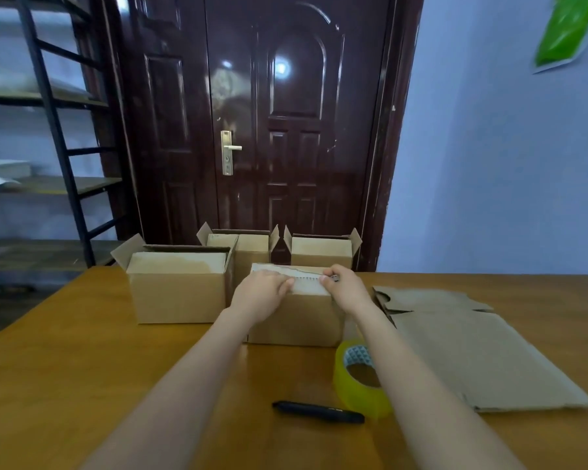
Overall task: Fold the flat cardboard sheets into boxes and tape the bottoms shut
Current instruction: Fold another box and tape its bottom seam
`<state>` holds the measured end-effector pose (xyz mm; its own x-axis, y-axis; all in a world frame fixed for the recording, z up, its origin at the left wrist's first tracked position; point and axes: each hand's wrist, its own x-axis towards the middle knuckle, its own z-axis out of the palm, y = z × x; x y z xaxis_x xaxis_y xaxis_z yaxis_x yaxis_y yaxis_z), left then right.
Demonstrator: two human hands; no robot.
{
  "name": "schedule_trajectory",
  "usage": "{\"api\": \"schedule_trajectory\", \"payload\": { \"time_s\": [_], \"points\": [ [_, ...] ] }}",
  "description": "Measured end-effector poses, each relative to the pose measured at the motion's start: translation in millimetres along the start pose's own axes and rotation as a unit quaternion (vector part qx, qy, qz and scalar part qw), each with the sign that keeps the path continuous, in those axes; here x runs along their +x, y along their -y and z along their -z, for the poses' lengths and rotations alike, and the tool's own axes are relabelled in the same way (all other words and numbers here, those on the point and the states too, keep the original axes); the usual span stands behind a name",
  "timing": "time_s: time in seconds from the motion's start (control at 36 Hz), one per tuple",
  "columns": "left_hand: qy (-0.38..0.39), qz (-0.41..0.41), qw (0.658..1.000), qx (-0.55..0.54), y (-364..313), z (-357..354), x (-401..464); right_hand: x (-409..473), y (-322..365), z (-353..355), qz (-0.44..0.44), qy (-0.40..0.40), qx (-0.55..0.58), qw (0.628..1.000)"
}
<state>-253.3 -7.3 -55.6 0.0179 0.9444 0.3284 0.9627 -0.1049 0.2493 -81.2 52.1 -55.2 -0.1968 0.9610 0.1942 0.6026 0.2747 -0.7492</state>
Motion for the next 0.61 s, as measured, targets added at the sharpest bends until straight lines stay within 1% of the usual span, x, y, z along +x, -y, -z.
{"api": "schedule_trajectory", "payload": {
  "time_s": [0.11, 0.14, 0.22, 0.25, 0.28, 0.31, 0.36, 0.42, 0.44, 0.5, 0.61],
  "points": [
    [0.052, -0.01, 0.998, 0.036, -2.3, 0.2, -2.6, -4.0, 2.1, 9.2, 0.035, 0.024, -0.123, 0.991],
    [0.063, -0.008, 0.997, 0.041, -3.5, 1.1, -2.9, -6.0, 2.1, 13.9, 0.043, 0.019, -0.141, 0.989],
    [0.076, -0.008, 0.996, 0.041, -3.7, 3.6, -3.5, -16.2, 4.2, 33.0, 0.095, -0.036, -0.139, 0.985],
    [0.079, -0.009, 0.996, 0.04, -3.4, 4.0, -4.0, -22.2, 6.0, 40.6, 0.118, -0.04, -0.133, 0.983],
    [0.082, -0.009, 0.996, 0.04, -3.3, 4.0, -4.2, -28.5, 6.8, 48.2, 0.137, -0.026, -0.124, 0.982],
    [0.085, -0.008, 0.995, 0.042, -3.5, 3.9, -4.6, -36.4, 7.9, 56.6, 0.151, 0.009, -0.114, 0.982],
    [0.087, -0.007, 0.995, 0.046, -5.1, 4.3, -4.6, -53.2, 7.6, 73.1, 0.158, 0.128, -0.11, 0.973],
    [0.085, -0.005, 0.995, 0.049, -5.7, 4.6, -4.3, -70.1, 4.6, 85.3, 0.139, 0.267, -0.17, 0.938],
    [0.086, -0.004, 0.995, 0.049, -5.4, 4.5, -4.1, -76.1, 0.4, 88.3, 0.12, 0.32, -0.205, 0.917],
    [0.087, -0.004, 0.995, 0.048, -5.0, 4.4, -4.4, -85.8, -10.2, 89.4, 0.087, 0.375, -0.246, 0.89],
    [0.089, -0.004, 0.995, 0.053, -4.2, 4.1, -3.9, -97.8, -32.2, 80.7, 0.079, 0.409, -0.286, 0.863]
  ]
}}
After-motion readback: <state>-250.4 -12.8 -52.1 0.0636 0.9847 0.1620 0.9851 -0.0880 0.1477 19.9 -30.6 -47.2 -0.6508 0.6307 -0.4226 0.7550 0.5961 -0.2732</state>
